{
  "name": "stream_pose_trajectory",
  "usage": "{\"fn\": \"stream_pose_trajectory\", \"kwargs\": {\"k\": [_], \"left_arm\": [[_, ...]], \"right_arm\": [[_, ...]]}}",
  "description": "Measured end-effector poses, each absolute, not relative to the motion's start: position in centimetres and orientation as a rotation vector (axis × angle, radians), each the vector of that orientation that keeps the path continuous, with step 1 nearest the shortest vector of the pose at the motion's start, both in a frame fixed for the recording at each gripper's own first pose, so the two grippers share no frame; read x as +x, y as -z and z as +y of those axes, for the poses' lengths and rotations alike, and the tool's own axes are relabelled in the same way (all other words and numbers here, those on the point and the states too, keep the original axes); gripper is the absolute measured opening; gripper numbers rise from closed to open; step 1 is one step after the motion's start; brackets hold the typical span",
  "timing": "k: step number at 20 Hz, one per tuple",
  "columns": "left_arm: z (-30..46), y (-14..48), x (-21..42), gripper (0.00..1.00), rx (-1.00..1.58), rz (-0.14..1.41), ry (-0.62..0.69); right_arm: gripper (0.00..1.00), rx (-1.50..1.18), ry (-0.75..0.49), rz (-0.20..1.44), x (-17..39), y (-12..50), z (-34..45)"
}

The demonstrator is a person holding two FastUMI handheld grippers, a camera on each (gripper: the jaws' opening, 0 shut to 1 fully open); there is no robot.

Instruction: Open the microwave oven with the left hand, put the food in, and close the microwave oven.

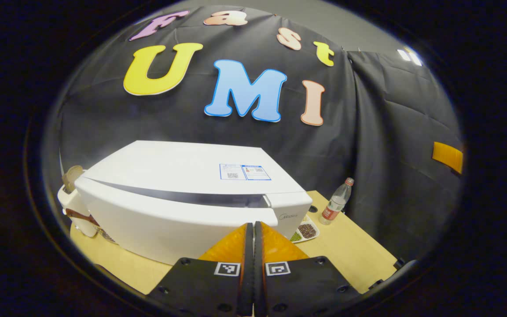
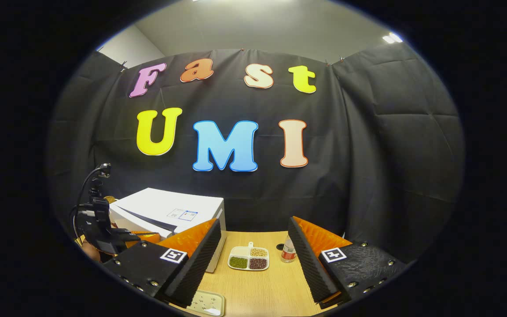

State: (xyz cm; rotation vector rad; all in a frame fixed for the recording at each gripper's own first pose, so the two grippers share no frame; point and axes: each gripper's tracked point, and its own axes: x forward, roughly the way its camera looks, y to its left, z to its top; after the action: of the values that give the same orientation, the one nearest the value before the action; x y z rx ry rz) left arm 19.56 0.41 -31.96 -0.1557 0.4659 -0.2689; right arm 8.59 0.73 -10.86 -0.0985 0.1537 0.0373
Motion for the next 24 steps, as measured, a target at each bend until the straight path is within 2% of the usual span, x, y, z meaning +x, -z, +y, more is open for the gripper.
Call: {"fn": "stream_pose_trajectory", "kwargs": {"k": [8, 19, 21, 22, 24], "left_arm": [[0.3, 33.1, 21.3, 0.07, -0.161, 0.51, 0.256], [0.5, 33.1, 21.7, 0.07, -0.194, 0.499, 0.275], [0.9, 33.0, 22.5, 0.07, -0.216, 0.49, 0.246], [1.2, 33.6, 22.2, 0.07, -0.236, 0.545, 0.247], [1.2, 33.4, 22.3, 0.09, -0.252, 0.505, 0.24]], "right_arm": [[0.95, -0.098, -0.028, 0.165, 8.9, 11.3, 0.3], [0.95, -0.068, -0.078, 0.166, 10.9, 12.2, 1.8], [0.95, -0.067, -0.083, 0.17, 10.9, 12.4, 2.1], [0.95, -0.068, -0.084, 0.172, 10.9, 12.4, 2.2], [0.95, -0.077, -0.08, 0.169, 10.7, 12.1, 1.8]]}}
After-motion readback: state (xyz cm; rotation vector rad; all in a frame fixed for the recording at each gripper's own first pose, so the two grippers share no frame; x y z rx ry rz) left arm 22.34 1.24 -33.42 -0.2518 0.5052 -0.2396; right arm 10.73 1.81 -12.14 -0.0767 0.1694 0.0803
